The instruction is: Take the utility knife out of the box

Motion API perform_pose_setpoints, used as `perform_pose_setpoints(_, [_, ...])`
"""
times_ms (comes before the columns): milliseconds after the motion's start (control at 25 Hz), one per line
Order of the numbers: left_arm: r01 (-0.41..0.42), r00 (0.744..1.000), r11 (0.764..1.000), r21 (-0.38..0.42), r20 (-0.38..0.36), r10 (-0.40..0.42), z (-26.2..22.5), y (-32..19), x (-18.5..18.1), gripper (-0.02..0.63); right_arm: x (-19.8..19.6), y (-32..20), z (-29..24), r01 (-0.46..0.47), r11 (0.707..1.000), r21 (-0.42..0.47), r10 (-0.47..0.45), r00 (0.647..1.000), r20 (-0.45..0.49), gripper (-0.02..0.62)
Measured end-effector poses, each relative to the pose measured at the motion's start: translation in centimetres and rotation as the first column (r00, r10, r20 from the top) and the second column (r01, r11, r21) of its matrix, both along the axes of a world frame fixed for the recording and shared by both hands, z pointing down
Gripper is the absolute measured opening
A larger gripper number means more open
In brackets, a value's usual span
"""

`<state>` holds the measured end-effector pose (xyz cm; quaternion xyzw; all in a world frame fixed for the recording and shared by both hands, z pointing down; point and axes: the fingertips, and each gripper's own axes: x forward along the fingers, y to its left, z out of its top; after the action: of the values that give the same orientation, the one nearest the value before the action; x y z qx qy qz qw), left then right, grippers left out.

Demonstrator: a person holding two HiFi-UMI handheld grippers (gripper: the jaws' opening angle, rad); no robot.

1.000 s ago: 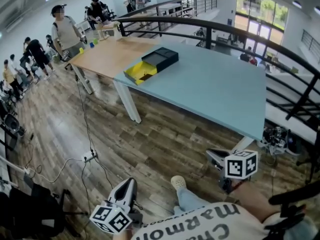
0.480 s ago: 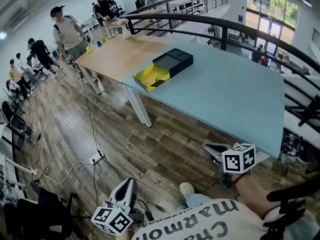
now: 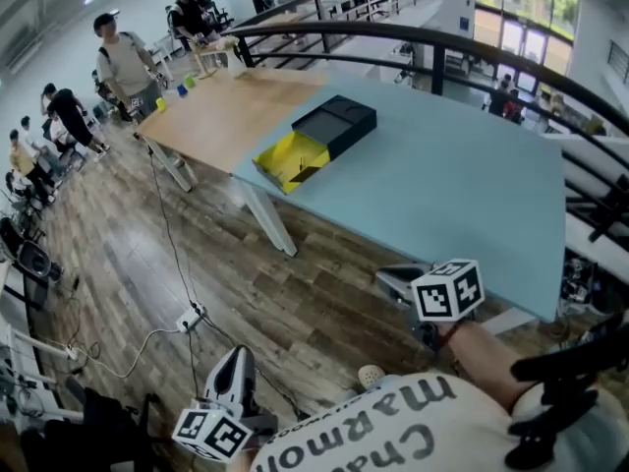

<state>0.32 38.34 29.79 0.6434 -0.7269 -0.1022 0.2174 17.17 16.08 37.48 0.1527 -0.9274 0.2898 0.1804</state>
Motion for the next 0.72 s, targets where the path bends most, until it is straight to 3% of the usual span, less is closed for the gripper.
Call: perform_pose_setpoints(720, [0.018, 0.999, 1.000, 0.018, -0.040, -0.018, 1.5, -8.6, -5.0, 0.002, -4.8, -9.0, 0.4, 0.012, 1.000, 0.010, -0.011, 1.000, -0.017, 0.041])
